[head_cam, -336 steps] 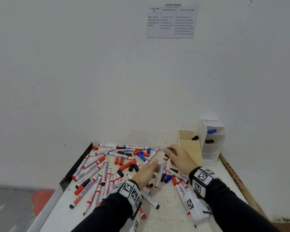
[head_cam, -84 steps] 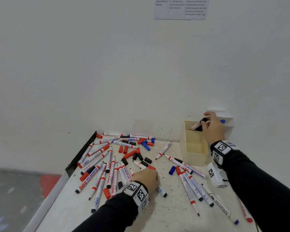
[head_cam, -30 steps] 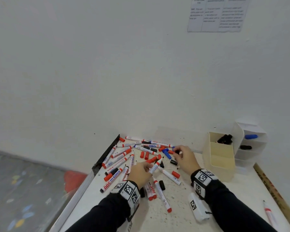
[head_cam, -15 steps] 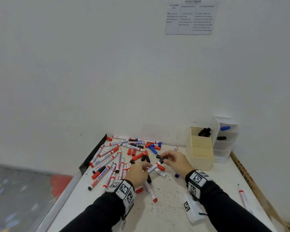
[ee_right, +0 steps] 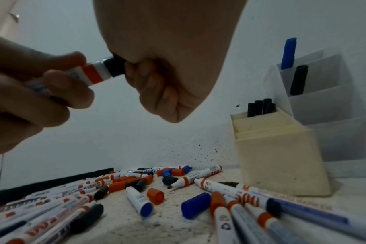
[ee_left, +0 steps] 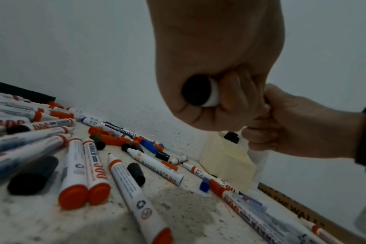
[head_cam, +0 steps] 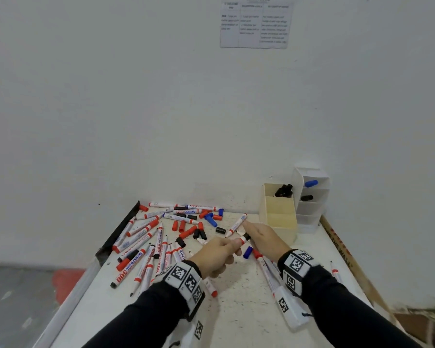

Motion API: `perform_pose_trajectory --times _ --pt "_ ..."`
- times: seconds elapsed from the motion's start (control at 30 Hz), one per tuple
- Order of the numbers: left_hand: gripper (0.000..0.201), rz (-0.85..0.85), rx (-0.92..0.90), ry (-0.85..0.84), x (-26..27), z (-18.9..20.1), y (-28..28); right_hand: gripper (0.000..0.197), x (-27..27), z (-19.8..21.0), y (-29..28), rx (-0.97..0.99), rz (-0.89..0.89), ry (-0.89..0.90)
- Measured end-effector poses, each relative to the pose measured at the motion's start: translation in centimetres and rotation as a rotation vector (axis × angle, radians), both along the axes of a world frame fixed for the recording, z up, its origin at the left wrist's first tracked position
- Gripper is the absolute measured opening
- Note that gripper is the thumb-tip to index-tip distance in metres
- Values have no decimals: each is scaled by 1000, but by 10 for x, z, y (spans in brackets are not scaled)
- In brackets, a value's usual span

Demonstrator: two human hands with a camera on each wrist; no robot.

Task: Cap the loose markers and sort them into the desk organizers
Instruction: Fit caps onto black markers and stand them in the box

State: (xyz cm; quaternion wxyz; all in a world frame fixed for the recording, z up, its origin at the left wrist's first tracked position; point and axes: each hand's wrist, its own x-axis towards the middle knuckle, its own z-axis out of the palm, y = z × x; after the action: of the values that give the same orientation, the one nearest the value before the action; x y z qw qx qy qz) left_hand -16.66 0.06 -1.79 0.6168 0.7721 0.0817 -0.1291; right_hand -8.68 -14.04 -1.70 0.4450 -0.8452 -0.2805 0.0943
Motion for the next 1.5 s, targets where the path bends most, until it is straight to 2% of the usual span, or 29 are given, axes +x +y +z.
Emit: perform_pose_trajectory --times 0.13,0.3,0.37,0.43,0.5,0.63,0.7,0.8,0.97,1.23,1.37,1.5 --pt "36 -52 -82 31 5 0 -11 36 0 5 -18 5 59 -26" --pt "40 -6 85 -166 20 -9 -39 31 19 11 -45 -125 46 -6" --pt "42 21 154 -173 26 -17 -48 28 28 15 -58 -125 0 7" --pt "33 57 231 -153 32 -30 -55 25 35 21 -73 -74 -85 6" --pt "20 15 404 -137 36 -44 -61 23 43 27 -87 -12 -189 -27" --pt "40 -329 815 -86 35 -58 -80 16 59 31 -108 108 -376 -147" --pt "45 -470 1028 -177 34 -60 -84 9 64 31 -111 178 -438 -213" --pt "36 -486 1157 -303 37 -61 -79 14 69 35 -108 245 -518 -306" --pt "29 -457 1136 -260 41 -57 -59 21 83 42 -87 273 -523 -411" --pt "26 -42 836 -133 45 -53 -22 25 107 34 -53 150 -498 -379" --pt "25 60 692 -104 53 -54 -3 28 119 30 -42 35 -494 -408" --pt "28 127 641 -111 59 -52 14 21 127 28 -34 -15 -511 -402"
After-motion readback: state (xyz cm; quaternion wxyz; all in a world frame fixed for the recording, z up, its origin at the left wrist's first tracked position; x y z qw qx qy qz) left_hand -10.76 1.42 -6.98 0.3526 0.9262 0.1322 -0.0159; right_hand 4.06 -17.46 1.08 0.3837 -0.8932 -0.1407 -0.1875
